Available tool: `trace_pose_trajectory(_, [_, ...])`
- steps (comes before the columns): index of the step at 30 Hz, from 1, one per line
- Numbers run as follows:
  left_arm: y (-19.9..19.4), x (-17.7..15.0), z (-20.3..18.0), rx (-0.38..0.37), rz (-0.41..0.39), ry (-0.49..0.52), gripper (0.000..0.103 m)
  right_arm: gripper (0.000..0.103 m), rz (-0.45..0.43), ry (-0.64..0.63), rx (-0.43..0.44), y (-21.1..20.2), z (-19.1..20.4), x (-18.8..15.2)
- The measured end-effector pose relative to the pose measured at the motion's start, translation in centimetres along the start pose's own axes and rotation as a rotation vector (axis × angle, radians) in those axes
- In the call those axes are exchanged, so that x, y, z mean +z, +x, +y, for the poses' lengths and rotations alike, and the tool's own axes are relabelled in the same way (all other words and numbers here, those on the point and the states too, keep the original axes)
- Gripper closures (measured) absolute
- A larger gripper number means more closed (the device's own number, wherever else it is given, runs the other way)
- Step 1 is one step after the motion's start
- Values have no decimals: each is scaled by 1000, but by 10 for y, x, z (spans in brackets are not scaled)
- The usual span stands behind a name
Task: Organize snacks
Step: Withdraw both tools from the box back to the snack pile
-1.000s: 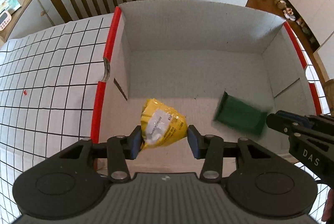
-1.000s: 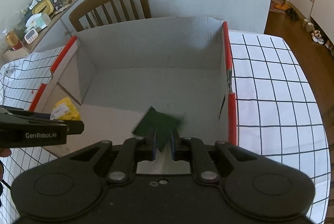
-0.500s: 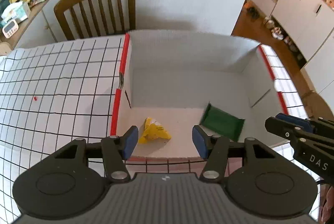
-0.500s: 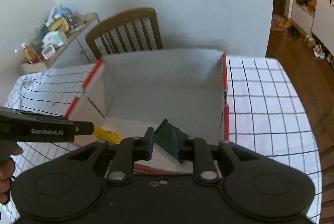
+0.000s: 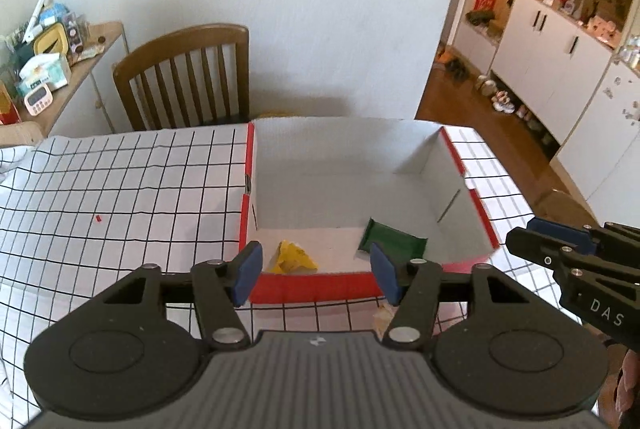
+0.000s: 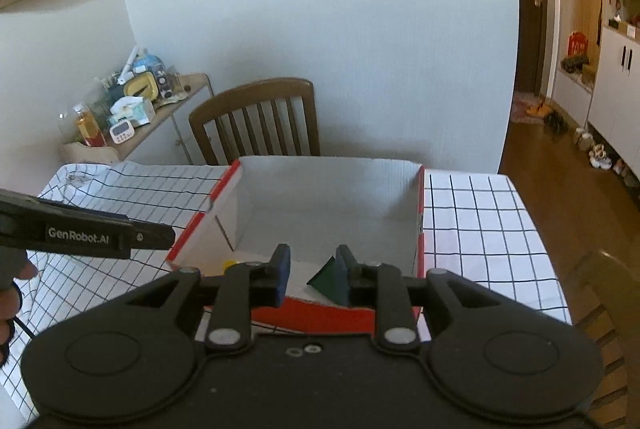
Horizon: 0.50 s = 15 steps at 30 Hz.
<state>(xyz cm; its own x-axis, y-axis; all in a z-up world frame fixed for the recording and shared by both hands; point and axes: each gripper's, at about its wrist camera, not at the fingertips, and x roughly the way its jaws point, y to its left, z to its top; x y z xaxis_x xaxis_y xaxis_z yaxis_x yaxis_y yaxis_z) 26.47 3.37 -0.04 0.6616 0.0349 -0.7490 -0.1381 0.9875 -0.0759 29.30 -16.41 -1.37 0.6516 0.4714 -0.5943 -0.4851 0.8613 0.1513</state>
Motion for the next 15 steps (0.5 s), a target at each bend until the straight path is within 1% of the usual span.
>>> trace_pose_trajectory(4, [-23, -15, 4, -29, -39, 9, 38, 77, -36, -15, -6, -23, 9, -10])
trace_pose_trajectory(8, [-40, -32, 9, -49, -51, 17, 37, 73, -73, -16, -10, -45, 15, -24])
trace_pose_trajectory(12, [-53, -51, 18, -33, -69, 5, 35, 69, -104, -18, -6, -63, 24, -39])
trace_pose_trajectory(13, [-55, -57, 20, -27, -74, 4, 34, 66, -110, -20, -5, -67, 26, -43])
trace_pose_trajectory(15, [-61, -69, 24, -22, -78, 6, 34, 52, -124, -19, -13, -74, 31, -52])
